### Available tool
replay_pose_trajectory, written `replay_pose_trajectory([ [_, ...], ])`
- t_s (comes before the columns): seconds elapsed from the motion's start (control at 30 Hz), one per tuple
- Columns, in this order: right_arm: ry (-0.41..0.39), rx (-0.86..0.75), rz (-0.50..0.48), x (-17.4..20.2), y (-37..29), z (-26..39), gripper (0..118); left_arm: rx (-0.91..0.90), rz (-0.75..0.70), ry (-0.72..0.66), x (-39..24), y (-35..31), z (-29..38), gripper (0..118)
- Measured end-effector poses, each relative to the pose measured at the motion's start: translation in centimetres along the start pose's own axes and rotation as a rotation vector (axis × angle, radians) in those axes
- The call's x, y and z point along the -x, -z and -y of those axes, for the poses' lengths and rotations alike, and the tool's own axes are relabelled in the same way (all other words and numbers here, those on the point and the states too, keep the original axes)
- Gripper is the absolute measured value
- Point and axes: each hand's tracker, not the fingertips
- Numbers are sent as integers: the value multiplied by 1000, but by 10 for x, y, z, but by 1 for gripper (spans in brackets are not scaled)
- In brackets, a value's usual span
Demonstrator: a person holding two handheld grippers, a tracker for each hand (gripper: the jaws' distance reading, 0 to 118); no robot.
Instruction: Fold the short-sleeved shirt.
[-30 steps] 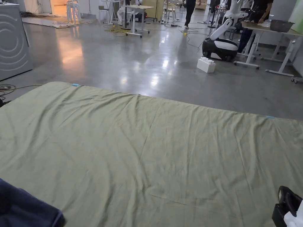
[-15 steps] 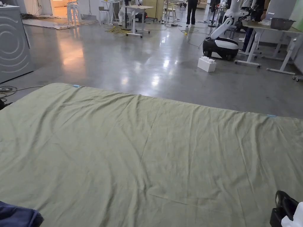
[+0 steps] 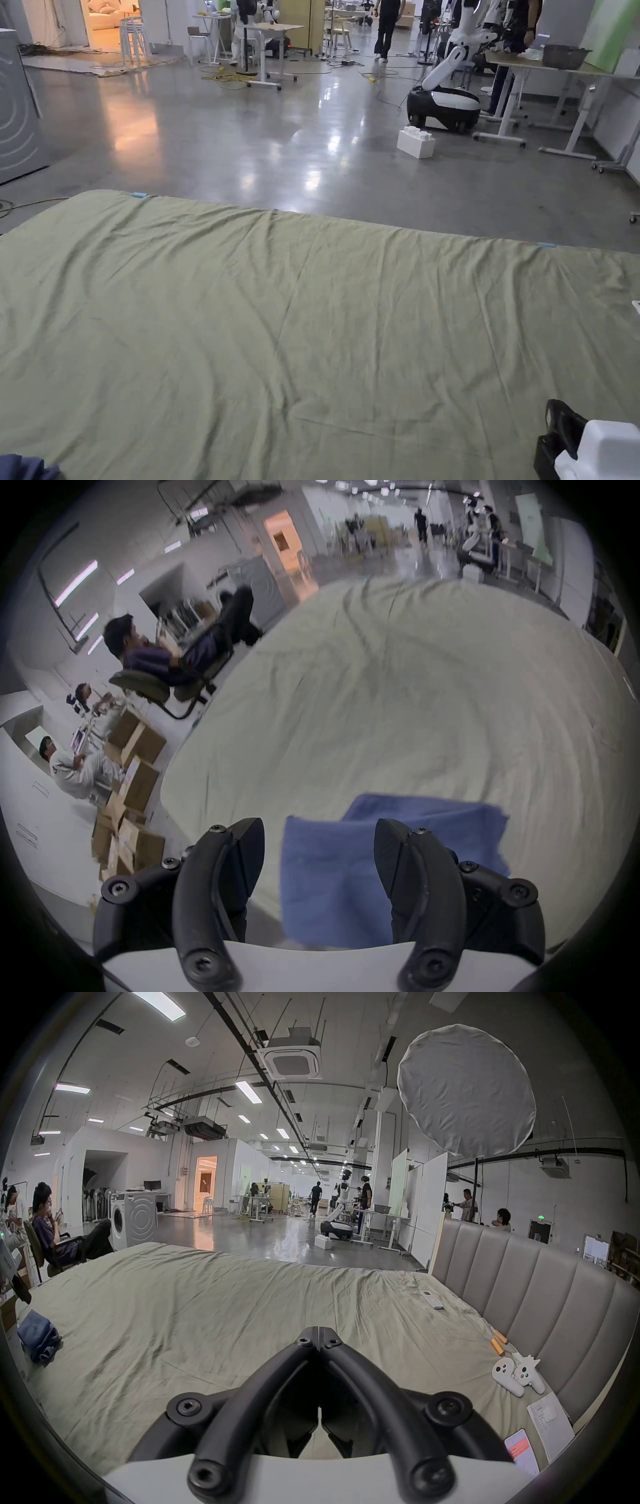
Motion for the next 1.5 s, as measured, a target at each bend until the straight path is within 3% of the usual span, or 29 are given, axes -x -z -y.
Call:
replay_pose_trajectory([
  [0.27,11,-8,-9,10,0,7,1,-337,268,28,-127,-64,42,68],
  [0.57,9,-11,-8,23,2,15,1,-699,362,2,-255,-148,32,66],
  [0.7,37,-11,4,23,1,16,1,-763,386,-3,-287,-174,30,57],
  [0.77,40,-12,11,23,0,16,1,-776,380,-13,-297,-177,30,56],
  [0.9,59,-15,21,21,-2,17,1,-758,410,-60,-308,-180,30,28],
  [1.1,75,-33,43,23,-7,19,1,-730,403,-71,-313,-179,41,5],
  [1.5,94,-56,44,27,-16,21,1,-787,360,-145,-298,-189,45,4],
])
